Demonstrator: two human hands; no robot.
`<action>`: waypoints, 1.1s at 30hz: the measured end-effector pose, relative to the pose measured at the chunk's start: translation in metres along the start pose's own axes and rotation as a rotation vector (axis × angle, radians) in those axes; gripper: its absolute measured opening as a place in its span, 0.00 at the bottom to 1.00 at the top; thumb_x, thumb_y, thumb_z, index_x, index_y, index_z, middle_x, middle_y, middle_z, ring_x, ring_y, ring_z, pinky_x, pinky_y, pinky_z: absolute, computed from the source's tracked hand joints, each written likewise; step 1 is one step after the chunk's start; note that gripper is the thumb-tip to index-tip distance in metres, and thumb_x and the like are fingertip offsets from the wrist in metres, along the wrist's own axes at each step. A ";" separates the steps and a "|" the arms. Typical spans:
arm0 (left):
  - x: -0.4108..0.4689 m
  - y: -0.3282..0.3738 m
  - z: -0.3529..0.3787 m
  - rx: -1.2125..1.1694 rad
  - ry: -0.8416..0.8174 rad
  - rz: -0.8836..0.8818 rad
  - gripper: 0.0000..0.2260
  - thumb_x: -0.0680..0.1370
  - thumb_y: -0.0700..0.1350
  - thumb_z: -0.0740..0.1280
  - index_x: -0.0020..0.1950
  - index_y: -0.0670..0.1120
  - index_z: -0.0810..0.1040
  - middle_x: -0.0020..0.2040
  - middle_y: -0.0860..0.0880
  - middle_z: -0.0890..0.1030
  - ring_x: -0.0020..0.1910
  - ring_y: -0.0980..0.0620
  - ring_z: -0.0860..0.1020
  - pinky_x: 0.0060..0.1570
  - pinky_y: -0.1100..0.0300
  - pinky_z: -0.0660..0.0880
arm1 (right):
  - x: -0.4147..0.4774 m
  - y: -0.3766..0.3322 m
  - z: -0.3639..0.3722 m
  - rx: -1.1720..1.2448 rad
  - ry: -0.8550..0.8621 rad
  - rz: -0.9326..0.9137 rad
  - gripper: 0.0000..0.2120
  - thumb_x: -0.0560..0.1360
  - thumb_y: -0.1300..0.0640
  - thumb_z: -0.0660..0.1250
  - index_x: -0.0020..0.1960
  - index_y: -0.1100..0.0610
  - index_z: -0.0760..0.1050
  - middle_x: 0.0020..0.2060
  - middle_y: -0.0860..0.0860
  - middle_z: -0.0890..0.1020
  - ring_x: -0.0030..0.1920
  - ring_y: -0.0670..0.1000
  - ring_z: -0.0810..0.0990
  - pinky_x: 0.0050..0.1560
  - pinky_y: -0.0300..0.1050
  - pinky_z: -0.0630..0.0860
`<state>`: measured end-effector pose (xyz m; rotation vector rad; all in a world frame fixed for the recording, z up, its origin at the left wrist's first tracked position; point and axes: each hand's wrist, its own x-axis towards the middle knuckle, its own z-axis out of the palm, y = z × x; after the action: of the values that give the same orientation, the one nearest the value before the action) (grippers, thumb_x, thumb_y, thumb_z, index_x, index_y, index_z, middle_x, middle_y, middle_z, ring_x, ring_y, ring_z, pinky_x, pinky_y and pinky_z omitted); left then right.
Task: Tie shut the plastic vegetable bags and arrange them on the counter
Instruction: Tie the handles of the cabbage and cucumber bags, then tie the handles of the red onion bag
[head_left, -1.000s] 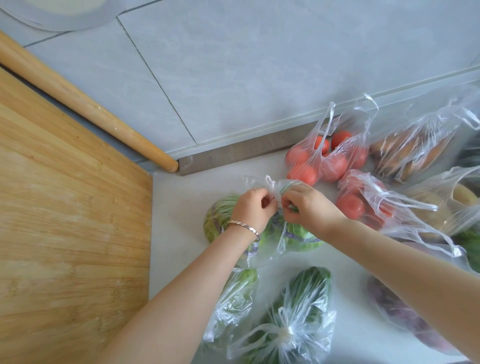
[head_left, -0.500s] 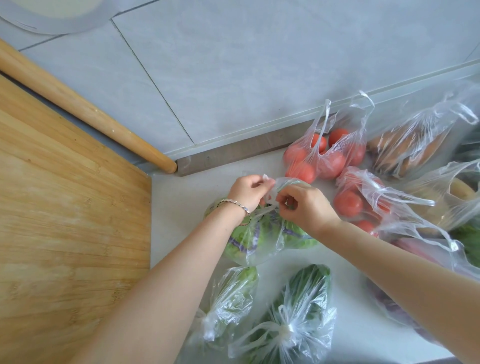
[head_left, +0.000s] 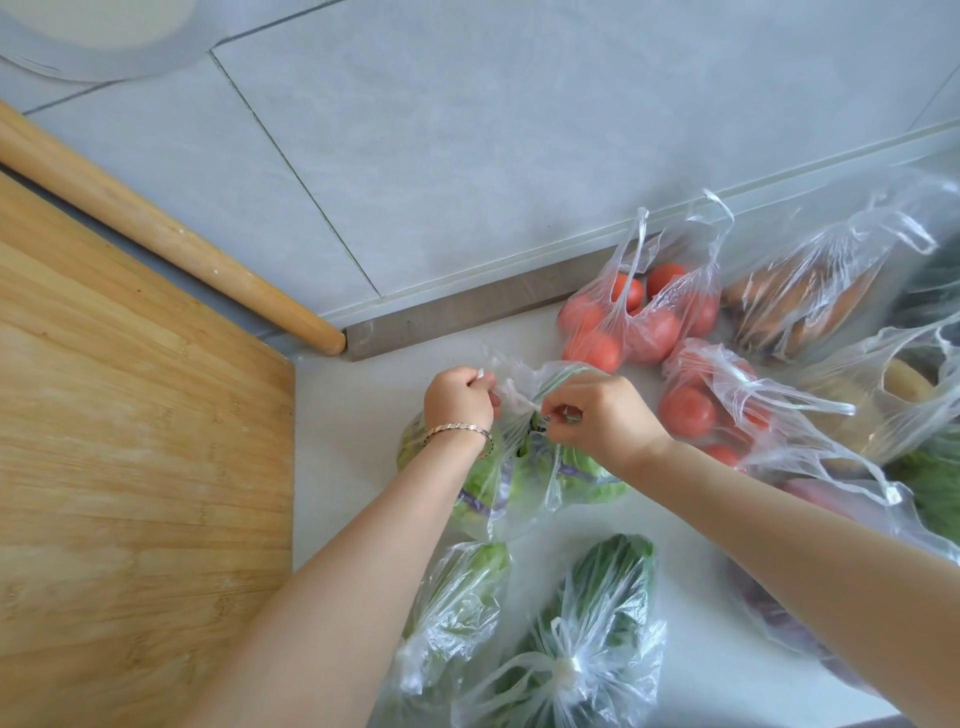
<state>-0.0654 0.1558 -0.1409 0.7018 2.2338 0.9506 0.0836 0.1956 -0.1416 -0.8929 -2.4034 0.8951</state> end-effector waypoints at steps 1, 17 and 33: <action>0.001 0.000 0.000 0.007 0.013 -0.008 0.17 0.77 0.41 0.62 0.27 0.45 0.73 0.26 0.49 0.76 0.32 0.45 0.76 0.41 0.57 0.73 | 0.002 0.000 0.001 0.010 -0.012 0.009 0.05 0.59 0.64 0.64 0.30 0.62 0.79 0.28 0.57 0.80 0.33 0.59 0.78 0.35 0.49 0.78; -0.088 0.048 0.019 0.499 -0.379 0.646 0.10 0.76 0.39 0.59 0.51 0.44 0.79 0.50 0.44 0.81 0.51 0.44 0.78 0.50 0.57 0.72 | -0.073 -0.001 -0.097 -0.200 -0.200 0.394 0.09 0.74 0.57 0.65 0.52 0.56 0.80 0.46 0.51 0.84 0.45 0.51 0.79 0.48 0.43 0.74; -0.191 0.040 0.179 0.557 -0.749 0.655 0.18 0.69 0.56 0.69 0.56 0.50 0.76 0.59 0.47 0.70 0.61 0.48 0.68 0.63 0.55 0.68 | -0.190 0.099 -0.175 -0.421 -0.705 0.680 0.28 0.71 0.44 0.67 0.65 0.57 0.66 0.56 0.51 0.78 0.54 0.52 0.77 0.54 0.42 0.75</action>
<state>0.1982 0.1330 -0.1498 1.7707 1.5753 0.2042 0.3590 0.1961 -0.1169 -1.8939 -2.9942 1.0807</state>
